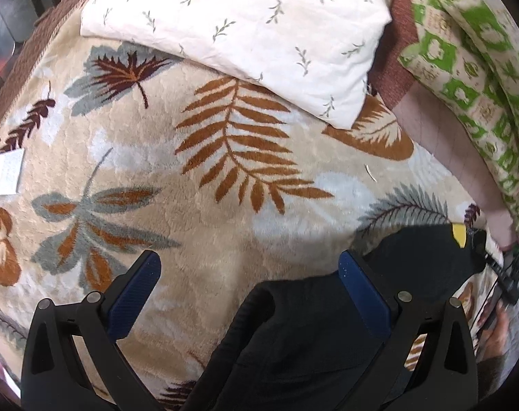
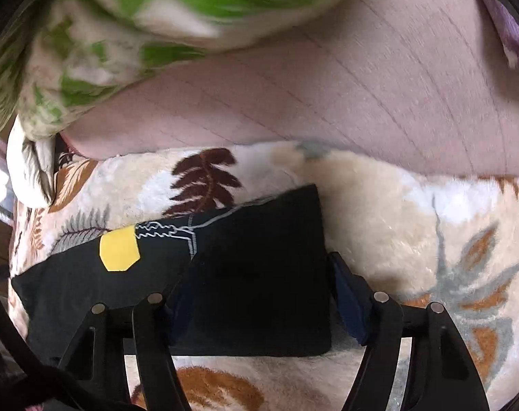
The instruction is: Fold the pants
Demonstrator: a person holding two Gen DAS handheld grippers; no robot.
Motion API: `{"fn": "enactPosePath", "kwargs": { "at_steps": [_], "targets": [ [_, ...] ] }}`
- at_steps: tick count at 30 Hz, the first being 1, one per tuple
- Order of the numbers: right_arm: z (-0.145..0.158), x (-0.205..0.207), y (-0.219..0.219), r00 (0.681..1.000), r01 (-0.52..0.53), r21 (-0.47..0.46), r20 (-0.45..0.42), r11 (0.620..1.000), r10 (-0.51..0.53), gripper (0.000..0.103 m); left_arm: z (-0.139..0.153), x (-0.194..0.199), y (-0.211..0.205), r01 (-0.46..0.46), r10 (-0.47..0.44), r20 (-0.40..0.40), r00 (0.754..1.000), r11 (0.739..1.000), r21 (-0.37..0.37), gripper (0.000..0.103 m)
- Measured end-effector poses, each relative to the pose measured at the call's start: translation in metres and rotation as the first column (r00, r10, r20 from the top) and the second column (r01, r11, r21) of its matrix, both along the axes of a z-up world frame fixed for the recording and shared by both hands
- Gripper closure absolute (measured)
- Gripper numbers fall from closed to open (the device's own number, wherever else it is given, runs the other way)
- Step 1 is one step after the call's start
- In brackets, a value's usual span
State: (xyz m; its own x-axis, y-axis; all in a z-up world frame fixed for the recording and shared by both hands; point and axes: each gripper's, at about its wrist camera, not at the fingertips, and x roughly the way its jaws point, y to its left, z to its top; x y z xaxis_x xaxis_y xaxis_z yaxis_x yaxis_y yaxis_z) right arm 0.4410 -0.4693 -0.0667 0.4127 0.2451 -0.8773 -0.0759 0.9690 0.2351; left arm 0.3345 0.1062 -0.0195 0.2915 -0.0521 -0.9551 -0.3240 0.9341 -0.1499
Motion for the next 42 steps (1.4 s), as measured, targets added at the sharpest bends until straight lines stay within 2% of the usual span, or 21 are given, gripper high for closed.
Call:
{"fn": "enactPosePath", "kwargs": {
  "at_steps": [2, 4, 5, 7, 10, 11, 13, 17, 20, 22, 24, 25, 27, 31, 33, 34, 36, 37, 42],
  "targets": [
    [0.001, -0.002, -0.007, 1.0, 0.019, -0.001, 0.002, 1.0, -0.019, 0.07, -0.005, 0.003, 0.003, -0.004, 0.004, -0.005, 1.0, 1.0, -0.01, 0.0],
    [0.005, -0.008, -0.022, 0.999, 0.039, 0.09, 0.007, 0.995, -0.04, 0.09, -0.008, 0.003, 0.005, -0.003, 0.003, -0.001, 1.0, 1.0, -0.018, 0.0],
    [0.008, -0.011, -0.027, 0.999, 0.038, 0.12, 0.02, 0.992, -0.041, 0.093, -0.009, 0.001, 0.006, 0.001, -0.001, 0.002, 1.0, 1.0, -0.027, 0.0],
    [0.011, -0.016, -0.029, 0.999, 0.026, 0.126, 0.026, 0.992, -0.029, 0.093, -0.01, -0.007, 0.006, 0.038, -0.036, 0.028, 0.999, 0.997, -0.069, 0.0],
    [0.011, -0.018, -0.023, 1.0, 0.008, 0.108, 0.018, 0.994, -0.01, 0.093, -0.009, -0.024, 0.004, 0.095, -0.086, 0.1, 0.991, 0.992, -0.086, 0.0],
    [0.013, -0.018, -0.023, 1.0, 0.013, 0.113, 0.016, 0.994, -0.015, 0.093, -0.011, -0.028, 0.001, 0.116, -0.106, 0.128, 0.986, 0.99, -0.078, 0.0],
    [0.013, -0.019, -0.022, 0.999, 0.022, 0.125, 0.022, 0.992, -0.025, 0.093, -0.017, -0.03, -0.005, 0.141, -0.133, 0.136, 0.982, 0.989, -0.049, 0.0],
    [0.013, -0.018, -0.013, 0.999, 0.021, 0.102, 0.025, 0.995, -0.024, 0.093, -0.032, -0.031, -0.019, 0.217, -0.209, 0.15, 0.966, 0.975, -0.039, 0.0],
    [0.012, -0.017, -0.013, 0.999, 0.026, 0.096, 0.028, 0.995, -0.029, 0.093, -0.04, -0.026, -0.03, 0.249, -0.253, 0.153, 0.955, 0.967, 0.048, 0.002],
    [0.008, -0.014, -0.01, 0.999, 0.03, 0.101, 0.025, 0.994, -0.033, 0.093, -0.046, -0.02, -0.03, 0.253, -0.252, 0.146, 0.957, 0.967, 0.008, 0.026],
    [0.008, -0.013, -0.013, 0.999, 0.033, 0.088, 0.031, 0.996, -0.036, 0.092, -0.045, -0.017, -0.029, 0.245, -0.243, 0.155, 0.958, 0.969, 0.007, 0.028],
    [0.008, -0.013, -0.015, 0.998, 0.038, 0.08, 0.039, 0.996, -0.041, 0.087, -0.043, -0.016, -0.029, 0.245, -0.242, 0.164, 0.956, 0.969, -0.002, 0.032],
    [0.007, -0.009, -0.018, 0.998, 0.049, 0.073, 0.045, 0.996, -0.053, 0.086, -0.04, -0.013, -0.03, 0.253, -0.247, 0.168, 0.954, 0.967, -0.012, 0.032],
    [-0.002, 0.002, -0.014, 0.998, 0.043, 0.061, 0.048, 0.997, -0.046, 0.077, -0.039, -0.009, -0.034, 0.272, -0.265, 0.165, 0.95, 0.962, -0.02, 0.032],
    [-0.002, 0.003, -0.01, 0.997, 0.028, 0.04, 0.077, 0.999, -0.031, 0.082, -0.041, -0.012, -0.037, 0.269, -0.263, 0.168, 0.95, 0.963, -0.016, 0.032],
    [-0.002, 0.002, -0.01, 0.996, 0.027, 0.035, 0.087, 0.999, -0.03, 0.092, -0.04, -0.011, -0.039, 0.265, -0.259, 0.179, 0.949, 0.964, -0.007, 0.039],
    [0.003, -0.003, -0.013, 0.994, 0.024, 0.049, 0.106, 0.999, -0.029, 0.096, -0.042, -0.008, -0.044, 0.267, -0.264, 0.176, 0.948, 0.964, 0.004, 0.062],
    [0.006, -0.005, -0.013, 0.992, 0.02, 0.036, 0.122, 0.999, -0.024, 0.096, -0.041, -0.008, -0.044, 0.268, -0.264, 0.169, 0.95, 0.963, -0.005, 0.067],
    [0.036, -0.026, -0.014, 0.984, 0.005, 0.047, 0.178, 0.999, -0.013, 0.096, -0.03, -0.011, -0.042, 0.251, -0.244, 0.184, 0.952, 0.968, -0.013, 0.069]
  ]
}}
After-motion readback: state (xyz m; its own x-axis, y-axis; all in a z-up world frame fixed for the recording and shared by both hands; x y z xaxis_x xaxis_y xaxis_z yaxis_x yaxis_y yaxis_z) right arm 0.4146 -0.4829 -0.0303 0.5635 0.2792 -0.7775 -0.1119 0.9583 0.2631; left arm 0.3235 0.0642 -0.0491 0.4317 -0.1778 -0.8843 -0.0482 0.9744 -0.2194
